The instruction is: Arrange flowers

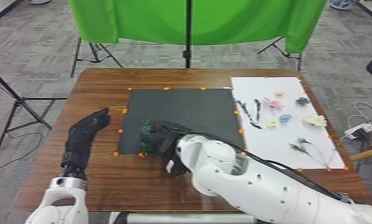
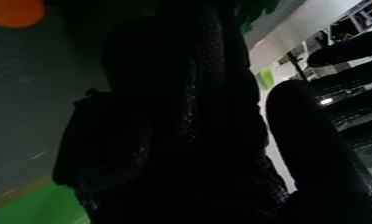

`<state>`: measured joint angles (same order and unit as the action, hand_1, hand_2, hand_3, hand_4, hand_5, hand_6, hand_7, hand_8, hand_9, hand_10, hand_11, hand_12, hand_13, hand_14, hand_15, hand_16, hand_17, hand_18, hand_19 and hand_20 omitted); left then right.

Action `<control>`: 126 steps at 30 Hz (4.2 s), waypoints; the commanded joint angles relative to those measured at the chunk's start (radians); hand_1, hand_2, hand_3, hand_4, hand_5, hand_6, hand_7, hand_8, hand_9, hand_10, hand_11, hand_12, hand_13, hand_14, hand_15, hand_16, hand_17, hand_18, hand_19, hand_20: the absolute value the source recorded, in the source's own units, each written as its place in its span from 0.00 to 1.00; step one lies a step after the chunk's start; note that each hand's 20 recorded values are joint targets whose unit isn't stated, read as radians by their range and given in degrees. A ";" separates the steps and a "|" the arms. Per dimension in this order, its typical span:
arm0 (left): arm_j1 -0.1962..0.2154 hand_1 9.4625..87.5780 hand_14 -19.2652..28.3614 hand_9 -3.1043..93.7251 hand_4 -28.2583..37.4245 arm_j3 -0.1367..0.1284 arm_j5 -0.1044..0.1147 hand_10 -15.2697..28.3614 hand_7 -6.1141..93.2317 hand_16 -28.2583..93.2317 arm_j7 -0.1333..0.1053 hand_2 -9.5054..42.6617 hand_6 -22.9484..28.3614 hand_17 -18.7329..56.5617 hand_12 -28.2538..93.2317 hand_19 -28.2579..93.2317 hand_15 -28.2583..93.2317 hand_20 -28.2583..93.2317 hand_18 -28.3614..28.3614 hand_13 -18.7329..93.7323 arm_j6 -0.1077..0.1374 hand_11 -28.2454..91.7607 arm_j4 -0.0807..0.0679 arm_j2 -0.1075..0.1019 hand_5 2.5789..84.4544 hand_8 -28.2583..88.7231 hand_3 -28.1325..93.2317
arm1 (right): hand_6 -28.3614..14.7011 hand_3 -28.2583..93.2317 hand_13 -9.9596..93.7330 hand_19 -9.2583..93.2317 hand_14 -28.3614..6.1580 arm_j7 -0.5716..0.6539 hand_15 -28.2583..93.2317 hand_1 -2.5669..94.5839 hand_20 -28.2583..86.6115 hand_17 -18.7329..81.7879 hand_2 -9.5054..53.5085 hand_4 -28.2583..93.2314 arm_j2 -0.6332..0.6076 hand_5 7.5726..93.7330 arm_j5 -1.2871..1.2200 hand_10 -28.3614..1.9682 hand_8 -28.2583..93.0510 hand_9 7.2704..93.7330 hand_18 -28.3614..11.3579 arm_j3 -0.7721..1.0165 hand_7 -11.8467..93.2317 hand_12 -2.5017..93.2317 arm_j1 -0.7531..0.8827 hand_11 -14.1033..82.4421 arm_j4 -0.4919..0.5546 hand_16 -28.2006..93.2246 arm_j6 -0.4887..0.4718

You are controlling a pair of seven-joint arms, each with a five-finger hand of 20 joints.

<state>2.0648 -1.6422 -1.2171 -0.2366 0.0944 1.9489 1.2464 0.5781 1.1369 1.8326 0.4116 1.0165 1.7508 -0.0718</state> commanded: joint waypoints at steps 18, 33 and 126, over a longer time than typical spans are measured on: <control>0.050 0.20 0.74 0.48 0.11 -0.032 -0.013 0.63 0.17 0.27 0.019 0.10 0.50 0.26 0.36 0.28 0.38 0.39 0.75 0.44 0.000 0.36 0.024 0.025 0.55 0.20 0.78 | 0.56 0.75 0.94 1.00 0.65 0.139 0.64 0.40 0.59 0.81 0.00 0.14 -0.458 0.70 0.335 0.39 0.19 0.77 0.45 1.003 0.23 0.27 0.767 0.35 0.408 0.49 0.153; 0.043 0.22 0.74 0.48 0.13 -0.034 -0.024 0.63 0.17 0.27 0.030 0.08 0.50 0.26 0.36 0.28 0.38 0.39 0.75 0.44 -0.010 0.36 0.025 0.025 0.55 0.20 0.78 | 0.54 0.71 0.90 1.00 0.61 0.213 0.67 0.39 0.62 0.77 0.00 0.06 -0.438 0.64 0.330 0.36 0.19 0.68 0.41 1.260 0.22 0.26 1.072 0.32 0.329 0.48 0.001; 0.039 0.21 0.75 0.47 0.13 -0.045 -0.072 0.63 0.16 0.27 0.156 0.11 0.51 0.25 0.36 0.28 0.38 0.39 0.75 0.43 -0.147 0.35 0.031 0.039 0.53 0.20 0.77 | 0.59 0.70 1.00 1.00 0.70 0.037 0.67 0.34 0.64 0.87 0.26 0.13 -0.118 0.83 0.137 0.50 0.17 0.97 0.47 0.273 0.24 0.27 0.356 0.47 0.178 0.47 0.126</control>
<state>2.0913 -1.6803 -1.2856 -0.0956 -0.0418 1.9806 1.2751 0.6143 1.0390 1.9688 0.6986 1.3434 1.8808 0.0648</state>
